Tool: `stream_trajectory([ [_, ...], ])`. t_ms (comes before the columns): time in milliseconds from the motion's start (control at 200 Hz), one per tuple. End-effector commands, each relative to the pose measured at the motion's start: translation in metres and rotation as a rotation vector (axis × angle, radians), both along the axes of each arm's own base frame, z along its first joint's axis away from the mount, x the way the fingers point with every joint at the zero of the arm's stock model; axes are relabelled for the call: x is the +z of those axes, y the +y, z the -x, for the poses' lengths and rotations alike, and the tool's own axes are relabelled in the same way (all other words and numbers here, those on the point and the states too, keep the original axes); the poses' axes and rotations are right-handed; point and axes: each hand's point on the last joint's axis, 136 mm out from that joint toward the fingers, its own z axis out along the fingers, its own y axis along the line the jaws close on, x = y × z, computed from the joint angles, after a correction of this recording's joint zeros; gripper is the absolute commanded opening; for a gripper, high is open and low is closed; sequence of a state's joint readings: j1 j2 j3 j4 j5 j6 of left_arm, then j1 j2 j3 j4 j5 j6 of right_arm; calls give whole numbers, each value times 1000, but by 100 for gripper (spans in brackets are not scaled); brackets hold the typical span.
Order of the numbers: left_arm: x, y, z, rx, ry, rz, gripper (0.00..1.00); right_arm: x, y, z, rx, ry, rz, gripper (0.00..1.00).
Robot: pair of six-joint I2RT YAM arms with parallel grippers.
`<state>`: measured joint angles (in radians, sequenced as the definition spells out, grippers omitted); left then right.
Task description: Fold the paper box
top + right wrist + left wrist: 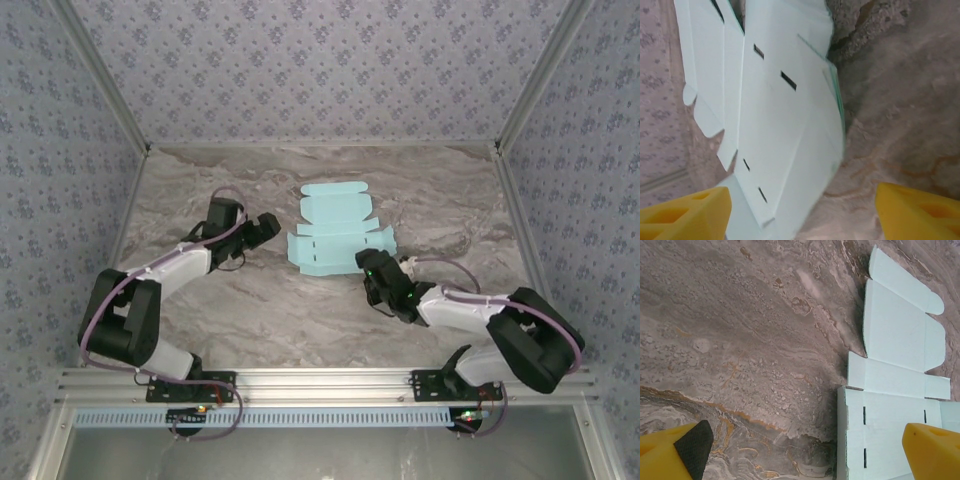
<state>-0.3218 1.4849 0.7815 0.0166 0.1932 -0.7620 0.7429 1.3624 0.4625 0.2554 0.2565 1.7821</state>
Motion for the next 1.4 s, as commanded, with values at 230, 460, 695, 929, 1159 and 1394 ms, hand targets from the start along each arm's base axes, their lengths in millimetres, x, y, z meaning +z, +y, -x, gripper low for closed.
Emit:
stream_trajectory([
  [230, 12, 4, 0, 23, -9, -17, 99, -7, 21, -26, -9, 30, -148, 53],
  [460, 14, 8, 3, 11, -7, -56, 99, -4, -11, -46, -10, -11, -50, 17],
  [695, 28, 18, 6, 27, -55, -96, 99, 34, -25, -57, 170, -110, 121, 0],
  [929, 88, 18, 15, 26, -156, -45, 99, 108, -15, -78, 816, -375, 528, 0],
  [1159, 143, 34, 27, 43, -287, -98, 99, 139, 7, -55, 1416, -530, 812, 0],
  [1394, 146, 27, 29, 17, -358, -49, 99, 142, -6, -49, 1756, -391, 1035, 0],
])
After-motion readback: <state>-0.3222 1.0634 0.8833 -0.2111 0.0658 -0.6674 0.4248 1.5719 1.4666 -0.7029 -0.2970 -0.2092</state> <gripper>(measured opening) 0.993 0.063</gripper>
